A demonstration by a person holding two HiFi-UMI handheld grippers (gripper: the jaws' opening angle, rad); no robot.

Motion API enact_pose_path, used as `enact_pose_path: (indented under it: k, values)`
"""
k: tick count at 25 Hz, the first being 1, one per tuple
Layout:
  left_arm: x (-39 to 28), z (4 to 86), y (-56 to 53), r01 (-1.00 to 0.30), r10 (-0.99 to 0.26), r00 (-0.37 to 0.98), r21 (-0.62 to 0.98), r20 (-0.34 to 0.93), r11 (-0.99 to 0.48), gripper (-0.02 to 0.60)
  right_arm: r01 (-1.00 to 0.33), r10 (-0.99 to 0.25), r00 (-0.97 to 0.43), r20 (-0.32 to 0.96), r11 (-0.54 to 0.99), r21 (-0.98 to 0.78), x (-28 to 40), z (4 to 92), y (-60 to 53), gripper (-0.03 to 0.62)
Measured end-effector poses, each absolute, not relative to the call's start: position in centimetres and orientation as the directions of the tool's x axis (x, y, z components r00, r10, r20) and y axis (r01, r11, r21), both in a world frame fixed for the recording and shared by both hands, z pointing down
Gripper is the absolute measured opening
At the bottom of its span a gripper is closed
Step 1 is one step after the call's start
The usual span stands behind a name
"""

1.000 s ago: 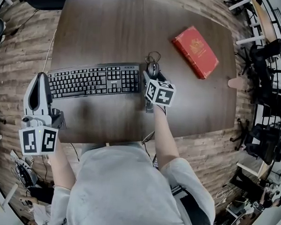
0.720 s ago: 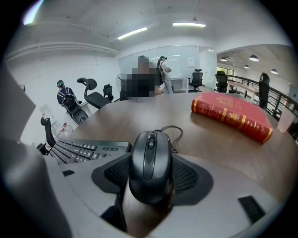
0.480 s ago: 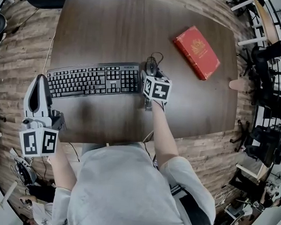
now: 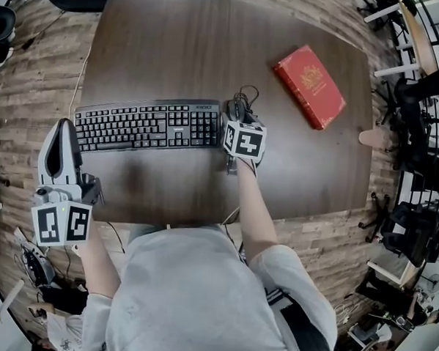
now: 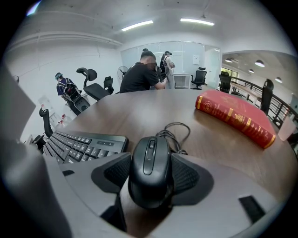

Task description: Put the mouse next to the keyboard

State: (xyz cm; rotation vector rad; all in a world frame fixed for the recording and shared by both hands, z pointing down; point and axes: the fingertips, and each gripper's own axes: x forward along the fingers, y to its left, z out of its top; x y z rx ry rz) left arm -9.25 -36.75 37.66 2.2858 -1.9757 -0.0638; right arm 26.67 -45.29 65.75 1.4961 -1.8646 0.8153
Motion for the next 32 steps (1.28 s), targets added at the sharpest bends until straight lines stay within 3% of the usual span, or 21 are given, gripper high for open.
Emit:
enact_pose_path:
  k: [9, 14, 15, 17, 18, 24, 32]
  values:
    - [-9.5, 37.1, -36.4, -0.983, -0.988, 0.150, 0.114, 0.030, -0.146, 0.011, -0.978, -0.645, -0.205, 0.736, 0.155, -0.136, 26.8, 64.5, -45.4, 0.258]
    - [-9.6, 36.6, -36.3, -0.979, -0.985, 0.171, 0.118, 0.010, -0.168, 0.011, -0.969, -0.720, -0.244, 0.650, 0.162, -0.185, 26.5, 61.1, -44.5, 0.254]
    - [-9.6, 36.4, -36.3, -0.977, -0.984, 0.177, 0.119, 0.006, -0.175, 0.012, -0.966, -0.740, -0.256, 0.622, 0.167, -0.198, 26.3, 60.1, -44.3, 0.211]
    - [-9.6, 36.2, -36.3, -0.974, -0.981, 0.192, 0.120, -0.002, -0.191, 0.011, -0.963, -0.780, -0.265, 0.567, 0.181, -0.202, 25.8, 58.1, -43.8, 0.060]
    - [-9.6, 36.0, -36.2, -0.972, -0.980, 0.200, 0.121, -0.006, -0.199, 0.012, -0.961, -0.795, -0.271, 0.542, 0.194, -0.196, 25.5, 57.2, -43.5, 0.035]
    - [-10.0, 35.3, -35.6, -0.960, -0.968, 0.249, 0.123, -0.021, -0.250, 0.011, -0.952, -0.852, -0.306, 0.426, 0.288, -0.108, 22.6, 52.1, -41.5, 0.020]
    - [-9.9, 34.2, -34.5, -0.938, -0.946, 0.323, 0.116, -0.040, -0.325, 0.012, -0.951, -0.902, -0.309, 0.301, 0.299, -0.082, 20.5, 46.1, -38.4, 0.020]
